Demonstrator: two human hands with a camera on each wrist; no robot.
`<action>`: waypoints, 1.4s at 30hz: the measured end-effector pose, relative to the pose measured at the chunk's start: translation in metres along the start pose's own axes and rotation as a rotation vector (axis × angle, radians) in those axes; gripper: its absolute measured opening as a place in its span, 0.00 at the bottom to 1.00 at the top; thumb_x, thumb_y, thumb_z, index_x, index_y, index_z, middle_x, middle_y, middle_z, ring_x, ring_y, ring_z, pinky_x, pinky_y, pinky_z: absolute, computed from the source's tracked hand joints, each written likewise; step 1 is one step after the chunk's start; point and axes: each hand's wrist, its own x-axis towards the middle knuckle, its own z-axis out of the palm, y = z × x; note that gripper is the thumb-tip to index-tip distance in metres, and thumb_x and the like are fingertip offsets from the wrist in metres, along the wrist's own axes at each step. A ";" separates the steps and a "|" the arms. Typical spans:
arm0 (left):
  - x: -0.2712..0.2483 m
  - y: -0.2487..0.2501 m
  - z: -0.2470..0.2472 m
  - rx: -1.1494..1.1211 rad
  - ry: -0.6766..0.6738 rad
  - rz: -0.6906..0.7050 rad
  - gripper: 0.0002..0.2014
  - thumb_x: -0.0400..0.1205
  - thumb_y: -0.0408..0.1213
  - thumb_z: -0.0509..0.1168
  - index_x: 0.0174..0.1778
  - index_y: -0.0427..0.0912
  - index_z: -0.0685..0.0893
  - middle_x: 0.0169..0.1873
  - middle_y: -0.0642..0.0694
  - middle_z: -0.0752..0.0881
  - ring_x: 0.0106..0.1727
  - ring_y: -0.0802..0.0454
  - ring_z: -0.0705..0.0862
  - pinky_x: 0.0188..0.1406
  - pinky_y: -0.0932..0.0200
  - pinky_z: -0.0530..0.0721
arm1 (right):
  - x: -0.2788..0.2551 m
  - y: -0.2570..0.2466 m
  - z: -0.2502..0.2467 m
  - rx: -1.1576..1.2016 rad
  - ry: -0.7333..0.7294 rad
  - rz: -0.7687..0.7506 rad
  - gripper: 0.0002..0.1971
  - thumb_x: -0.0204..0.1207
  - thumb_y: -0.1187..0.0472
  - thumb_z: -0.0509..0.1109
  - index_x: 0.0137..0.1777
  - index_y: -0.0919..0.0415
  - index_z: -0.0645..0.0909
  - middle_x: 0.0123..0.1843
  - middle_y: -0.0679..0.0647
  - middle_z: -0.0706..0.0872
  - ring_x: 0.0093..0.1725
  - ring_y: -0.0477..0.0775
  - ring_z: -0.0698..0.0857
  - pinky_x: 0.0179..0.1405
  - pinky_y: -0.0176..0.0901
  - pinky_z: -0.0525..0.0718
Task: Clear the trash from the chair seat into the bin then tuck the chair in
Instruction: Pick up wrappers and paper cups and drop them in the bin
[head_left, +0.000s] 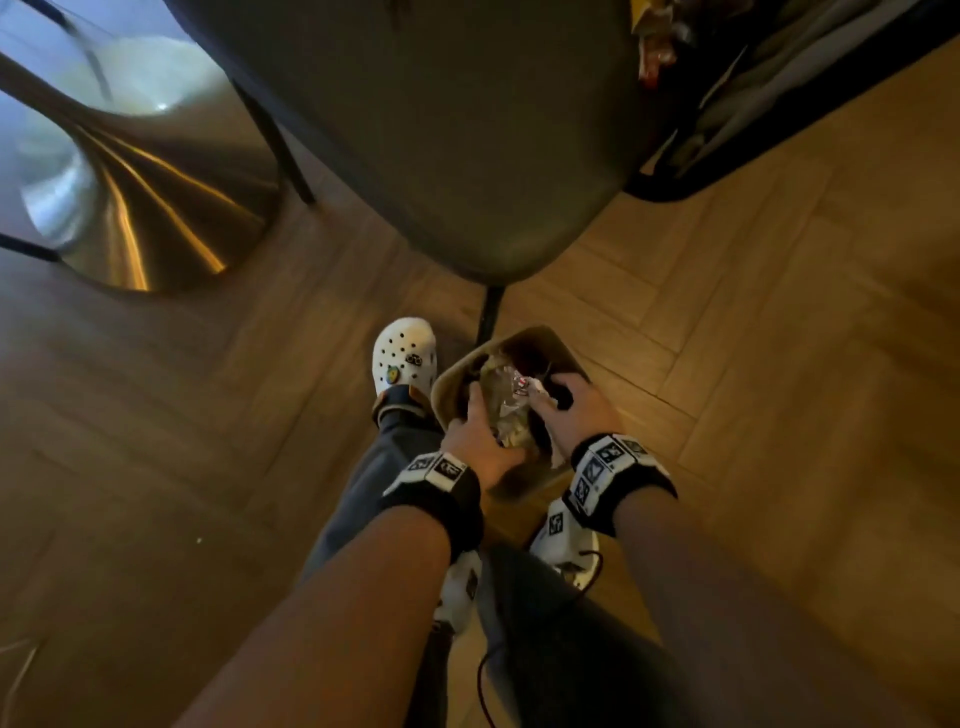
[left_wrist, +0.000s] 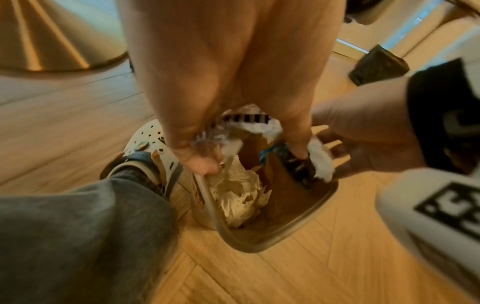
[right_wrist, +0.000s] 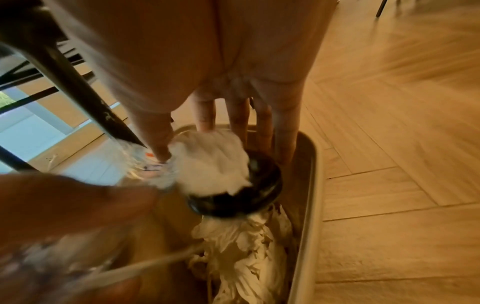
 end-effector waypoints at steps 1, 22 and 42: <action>0.005 0.000 0.001 -0.037 -0.024 -0.007 0.62 0.72 0.59 0.76 0.84 0.61 0.30 0.81 0.35 0.66 0.75 0.33 0.76 0.74 0.39 0.77 | -0.001 0.001 -0.002 0.027 0.015 -0.010 0.25 0.73 0.37 0.67 0.67 0.47 0.76 0.65 0.54 0.81 0.61 0.58 0.81 0.53 0.42 0.77; -0.128 0.121 -0.249 -0.116 0.309 0.468 0.06 0.88 0.48 0.62 0.57 0.60 0.83 0.47 0.59 0.88 0.48 0.70 0.86 0.48 0.72 0.83 | 0.032 -0.244 -0.251 0.244 0.647 -0.040 0.41 0.65 0.47 0.80 0.75 0.45 0.61 0.79 0.62 0.57 0.74 0.72 0.64 0.68 0.64 0.73; -0.004 0.267 -0.361 -0.079 0.724 0.114 0.27 0.80 0.48 0.73 0.73 0.50 0.72 0.74 0.40 0.69 0.74 0.40 0.72 0.66 0.44 0.79 | 0.066 -0.259 -0.226 0.199 0.514 0.255 0.32 0.78 0.36 0.58 0.77 0.46 0.55 0.72 0.65 0.67 0.61 0.73 0.80 0.43 0.56 0.80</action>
